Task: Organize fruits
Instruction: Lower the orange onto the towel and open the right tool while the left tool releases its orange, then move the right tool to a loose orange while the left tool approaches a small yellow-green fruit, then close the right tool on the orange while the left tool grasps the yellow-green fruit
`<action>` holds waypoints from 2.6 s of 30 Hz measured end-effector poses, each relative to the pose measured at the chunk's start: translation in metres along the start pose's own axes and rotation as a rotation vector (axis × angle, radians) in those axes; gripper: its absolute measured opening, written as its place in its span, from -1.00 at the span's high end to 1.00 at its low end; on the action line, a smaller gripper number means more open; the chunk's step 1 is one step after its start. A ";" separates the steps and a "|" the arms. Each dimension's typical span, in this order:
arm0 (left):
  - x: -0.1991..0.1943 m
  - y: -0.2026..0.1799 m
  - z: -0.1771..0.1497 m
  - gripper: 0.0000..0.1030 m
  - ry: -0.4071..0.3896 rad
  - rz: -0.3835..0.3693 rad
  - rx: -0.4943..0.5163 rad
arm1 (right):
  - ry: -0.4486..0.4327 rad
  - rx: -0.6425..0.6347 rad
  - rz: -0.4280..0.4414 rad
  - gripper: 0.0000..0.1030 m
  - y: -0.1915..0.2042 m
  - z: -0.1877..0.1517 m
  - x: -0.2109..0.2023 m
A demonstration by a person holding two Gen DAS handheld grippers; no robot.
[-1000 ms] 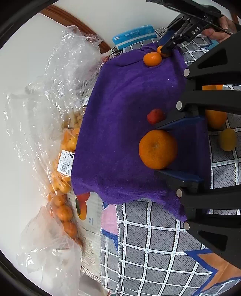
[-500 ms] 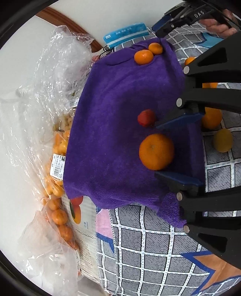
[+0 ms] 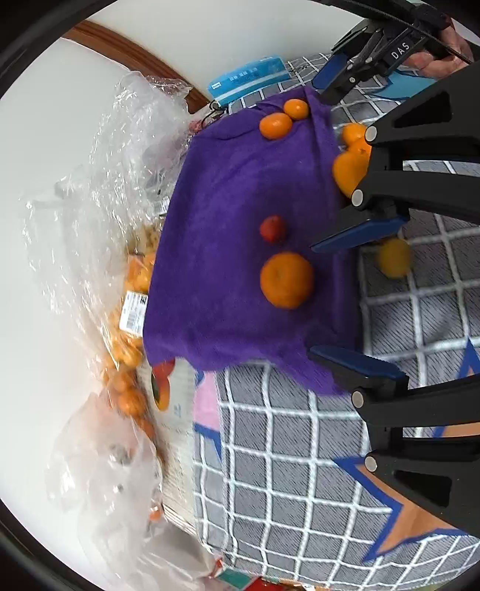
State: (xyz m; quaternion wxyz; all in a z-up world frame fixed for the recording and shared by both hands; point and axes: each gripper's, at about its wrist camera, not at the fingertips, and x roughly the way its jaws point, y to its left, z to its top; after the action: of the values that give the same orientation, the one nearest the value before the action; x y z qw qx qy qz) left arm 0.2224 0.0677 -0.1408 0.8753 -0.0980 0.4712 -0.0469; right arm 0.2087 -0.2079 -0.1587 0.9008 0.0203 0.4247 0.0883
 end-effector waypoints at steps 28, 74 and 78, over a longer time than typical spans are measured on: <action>-0.009 0.021 -0.022 0.03 0.015 -0.041 -0.028 | 0.108 0.005 0.005 0.30 -0.001 -0.037 0.015; 0.020 -0.031 -0.073 0.40 -0.095 0.013 0.179 | 0.036 -0.012 -0.075 0.30 -0.008 -0.057 0.013; 0.020 -0.030 -0.073 0.46 -0.100 0.012 0.167 | 0.038 -0.017 -0.075 0.30 -0.008 -0.057 0.013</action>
State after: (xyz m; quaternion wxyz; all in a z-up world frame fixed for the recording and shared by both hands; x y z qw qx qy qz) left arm 0.1728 0.0253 -0.1892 0.9030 -0.0241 0.4222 -0.0758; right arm 0.1740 -0.2154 -0.2064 0.8955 -0.0053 0.4413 0.0583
